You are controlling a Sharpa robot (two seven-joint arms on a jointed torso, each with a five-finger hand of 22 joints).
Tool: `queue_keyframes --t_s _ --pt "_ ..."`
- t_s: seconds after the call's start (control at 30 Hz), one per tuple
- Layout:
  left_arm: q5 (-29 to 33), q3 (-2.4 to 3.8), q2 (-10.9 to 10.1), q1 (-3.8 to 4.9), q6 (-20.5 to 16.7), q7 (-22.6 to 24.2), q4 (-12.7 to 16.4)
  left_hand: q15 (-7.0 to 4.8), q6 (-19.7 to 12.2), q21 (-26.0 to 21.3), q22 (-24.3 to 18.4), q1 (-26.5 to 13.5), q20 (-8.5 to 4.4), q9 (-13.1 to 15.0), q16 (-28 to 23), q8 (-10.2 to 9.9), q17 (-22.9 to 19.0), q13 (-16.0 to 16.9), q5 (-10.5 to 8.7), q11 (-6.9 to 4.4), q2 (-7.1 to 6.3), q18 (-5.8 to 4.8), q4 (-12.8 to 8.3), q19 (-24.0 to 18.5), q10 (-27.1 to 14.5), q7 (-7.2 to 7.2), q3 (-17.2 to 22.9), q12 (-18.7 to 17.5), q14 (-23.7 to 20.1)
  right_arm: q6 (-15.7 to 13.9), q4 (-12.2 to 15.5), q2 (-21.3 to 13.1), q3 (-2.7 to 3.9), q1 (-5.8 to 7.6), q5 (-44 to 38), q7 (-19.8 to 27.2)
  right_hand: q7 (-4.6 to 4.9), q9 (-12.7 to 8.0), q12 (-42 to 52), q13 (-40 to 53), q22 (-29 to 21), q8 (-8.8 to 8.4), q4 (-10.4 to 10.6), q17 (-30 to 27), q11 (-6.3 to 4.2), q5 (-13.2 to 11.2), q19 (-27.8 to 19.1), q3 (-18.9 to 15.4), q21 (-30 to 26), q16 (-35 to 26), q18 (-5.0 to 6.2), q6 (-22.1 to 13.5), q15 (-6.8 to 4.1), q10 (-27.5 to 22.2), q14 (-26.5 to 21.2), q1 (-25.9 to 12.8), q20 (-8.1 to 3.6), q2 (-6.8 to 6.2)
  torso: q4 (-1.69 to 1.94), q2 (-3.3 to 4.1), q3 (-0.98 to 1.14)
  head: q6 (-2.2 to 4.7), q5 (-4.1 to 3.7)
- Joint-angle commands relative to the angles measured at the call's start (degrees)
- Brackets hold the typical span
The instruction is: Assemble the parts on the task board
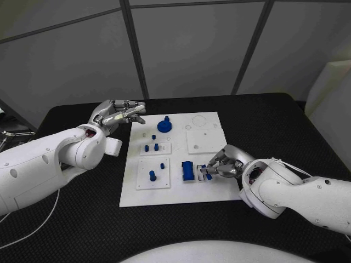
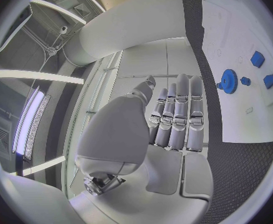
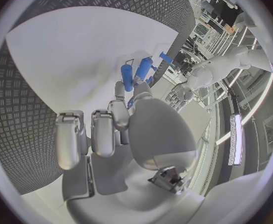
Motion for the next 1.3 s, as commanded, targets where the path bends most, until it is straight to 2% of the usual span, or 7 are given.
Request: queue_keyframes --t_s 0.03,0.17,0.63,0.93,1.3 --pt "0.2 0.05 0.0 0.1 0.5 0.1 0.2 0.07 -0.6 -0.4 -0.1 0.0 -0.1 0.1 -0.3 0.0 -0.1 0.1 -0.3 0.18 0.21 0.09 -0.3 0.4 -0.2 0.0 0.1 -0.2 -0.2 1.7 -0.6 0.8 0.03 0.11 -0.5 -1.0 -0.46 0.2 0.3 0.2 15.1 0.38 0.4 3.4 -0.65 -0.5 6.0 -0.7 0.2 0.2 -0.86 1.2 -0.28 0.9 3.8 -1.2 -0.13 -0.19 -0.04 -0.03 0.01 -0.09 0.04" --pt "0.2 0.05 0.0 0.11 0.6 0.0 0.2 0.07 -0.6 -0.4 -0.1 0.0 -0.1 0.1 -0.3 0.0 -0.1 0.1 -0.31 0.18 0.2 0.09 -0.3 0.4 -0.2 0.01 0.1 -0.2 -0.2 1.5 -1.4 1.9 0.04 0.12 -1.7 -1.5 -0.52 0.3 0.2 0.1 15.1 0.43 0.6 3.3 -0.7 -0.6 6.0 -0.9 0.2 0.2 -0.86 1.4 -0.34 0.9 3.8 -1.5 -0.17 -0.27 -0.06 -0.01 -0.04 0.01 0.1" --pt "0.2 0.06 0.0 0.12 0.6 0.0 0.2 0.07 -0.6 -0.4 -0.1 0.0 -0.1 0.1 -0.3 0.0 -0.1 0.1 -0.31 0.18 0.2 0.09 -0.3 0.4 -0.2 0.01 0.1 -0.2 -0.2 1.8 -2.8 3.9 0.05 0.12 -3.7 -2.2 -0.67 0.7 0.1 0.1 15.1 0.57 1.2 3.3 -0.81 -0.8 6.0 -1.5 0.2 0.2 -0.86 2.0 -0.43 0.9 3.8 -2.3 -0.26 -0.62 -0.05 -0.04 0.02 -0.01 0.25" --pt "0.2 0.06 0.0 0.12 0.6 0.0 0.2 0.07 -0.6 -0.4 -0.1 0.0 -0.1 0.1 -0.3 0.0 -0.1 0.1 -0.31 0.18 0.2 0.09 -0.3 0.4 -0.2 0.01 0.1 -0.2 -0.2 2.3 -2.9 4.0 0.05 0.12 -5.3 -3.6 -0.7 1.2 0.0 0.1 15.1 0.57 3.0 3.2 -0.85 -1.4 6.0 -3.1 0.2 0.1 -0.86 2.5 -0.48 0.9 3.8 -4.3 -0.34 -1.6 -0.1 -0.09 0.04 -0.01 0.05" --pt "0.2 0.06 0.0 0.12 0.7 -0.1 0.2 0.07 -0.6 -0.4 -0.1 0.0 -0.1 0.1 -0.3 0.0 -0.1 0.1 -0.31 0.18 0.2 0.09 -0.3 0.4 -0.2 0.01 0.1 -0.2 -0.2 2.4 -2.5 3.4 0.04 0.11 -8.2 -4.9 -1.02 1.6 0.0 0.2 15.1 0.82 3.0 3.4 -1.06 -1.4 6.0 -3.2 0.2 0.2 -0.86 3.1 -0.59 1.0 3.8 -3.6 -0.41 -1.72 -0.14 -0.09 0.09 0.02 0.0"
